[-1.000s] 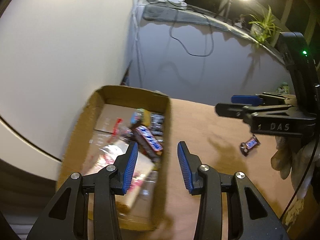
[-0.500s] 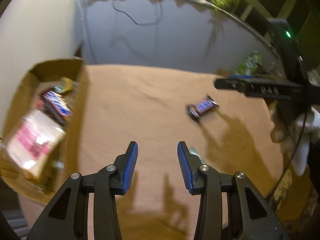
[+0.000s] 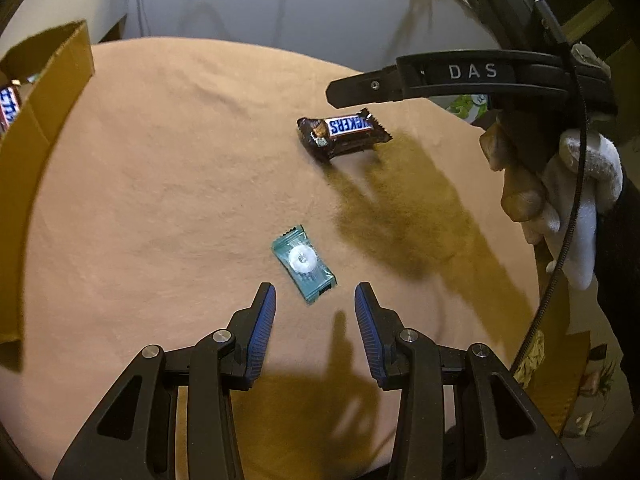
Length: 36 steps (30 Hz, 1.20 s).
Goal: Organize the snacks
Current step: 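Move both open tools back to the small Snickers bar and teal mint, then grasp the small Snickers bar with the right tool while the left tool grasps the teal mint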
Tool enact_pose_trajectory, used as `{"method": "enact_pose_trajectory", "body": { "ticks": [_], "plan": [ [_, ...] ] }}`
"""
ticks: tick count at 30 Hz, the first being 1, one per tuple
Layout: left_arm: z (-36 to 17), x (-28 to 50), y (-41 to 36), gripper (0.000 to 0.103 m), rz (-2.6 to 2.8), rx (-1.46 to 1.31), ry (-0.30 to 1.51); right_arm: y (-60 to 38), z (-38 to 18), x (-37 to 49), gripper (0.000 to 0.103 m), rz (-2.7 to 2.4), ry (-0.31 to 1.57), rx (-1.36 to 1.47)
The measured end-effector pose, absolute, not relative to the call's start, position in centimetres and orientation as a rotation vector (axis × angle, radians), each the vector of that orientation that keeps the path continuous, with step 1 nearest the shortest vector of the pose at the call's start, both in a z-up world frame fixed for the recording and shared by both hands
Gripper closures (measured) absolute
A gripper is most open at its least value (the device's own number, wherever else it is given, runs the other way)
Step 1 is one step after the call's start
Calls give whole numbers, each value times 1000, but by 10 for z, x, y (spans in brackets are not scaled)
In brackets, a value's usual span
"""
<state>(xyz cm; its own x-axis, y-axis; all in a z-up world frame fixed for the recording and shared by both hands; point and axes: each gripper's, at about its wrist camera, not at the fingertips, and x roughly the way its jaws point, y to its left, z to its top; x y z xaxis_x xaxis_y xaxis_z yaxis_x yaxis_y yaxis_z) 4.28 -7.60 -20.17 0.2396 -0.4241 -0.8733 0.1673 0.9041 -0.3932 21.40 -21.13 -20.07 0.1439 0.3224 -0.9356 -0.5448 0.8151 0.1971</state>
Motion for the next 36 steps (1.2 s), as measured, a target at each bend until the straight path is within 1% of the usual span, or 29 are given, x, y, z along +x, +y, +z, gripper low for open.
{"method": "enact_pose_trajectory", "body": {
  "ticks": [4,12,21,23,25,27,29,32,36],
  "plan": [
    [-211,46,-82,63,-394,-259,1290,-210,-215,223,39,661,1304,-240],
    [-217,56,-94,63,-368,-210,1281,-208,-232,233,39,712,1346,-231],
    [-217,58,-106,63,-352,-130,1262,-210,-234,223,39,730,1390,-252],
    [-217,58,-111,63,-349,-101,1257,-212,-235,216,42,712,1393,-285],
    [-217,57,-120,64,-343,-61,1248,-213,-238,209,49,692,1391,-327],
    [-218,57,-127,64,-333,-31,1241,-213,-240,203,51,663,1382,-379],
    [-218,57,-131,73,-317,2,1233,-211,-240,199,54,638,1365,-400],
    [-218,60,-130,82,-304,42,1215,-210,-241,199,58,609,1358,-390],
    [-211,55,-118,84,-314,55,1200,-206,-240,197,65,575,1339,-389]
  ]
}}
